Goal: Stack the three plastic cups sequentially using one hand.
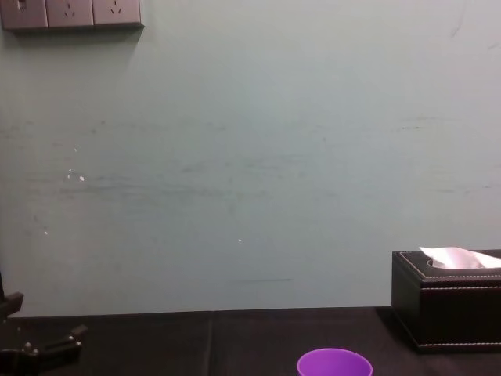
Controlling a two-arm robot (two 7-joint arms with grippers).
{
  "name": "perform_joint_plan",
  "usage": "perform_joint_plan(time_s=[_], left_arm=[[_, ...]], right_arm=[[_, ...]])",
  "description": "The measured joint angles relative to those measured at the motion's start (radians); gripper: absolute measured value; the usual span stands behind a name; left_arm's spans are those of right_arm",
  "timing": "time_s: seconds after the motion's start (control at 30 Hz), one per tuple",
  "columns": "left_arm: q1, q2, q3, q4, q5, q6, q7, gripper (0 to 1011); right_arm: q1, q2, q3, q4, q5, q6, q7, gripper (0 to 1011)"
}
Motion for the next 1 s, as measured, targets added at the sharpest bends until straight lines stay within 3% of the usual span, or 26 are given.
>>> perform_joint_plan(time_s=[0.37, 0.7, 1.0], left_arm=[[0.0, 0.0, 0.0, 0.0, 0.0, 0.0, 0.0, 1011], [0.0, 0.0, 0.0, 0.0, 0.0, 0.0, 0.0, 1011], [0.0, 0.0, 0.0, 0.0, 0.0, 0.0, 0.0, 1011]], right_arm=[[-0.021, -0.019, -0.023, 0.002, -0.031, -0.008, 0.057, 1004], [-0.023, -0.071, -0.045, 0.035, -0.047, 0.013, 0.084, 1004], [-0.02, -0.105, -0.041, 0.051, -0.046, 0.039, 0.101, 1004]])
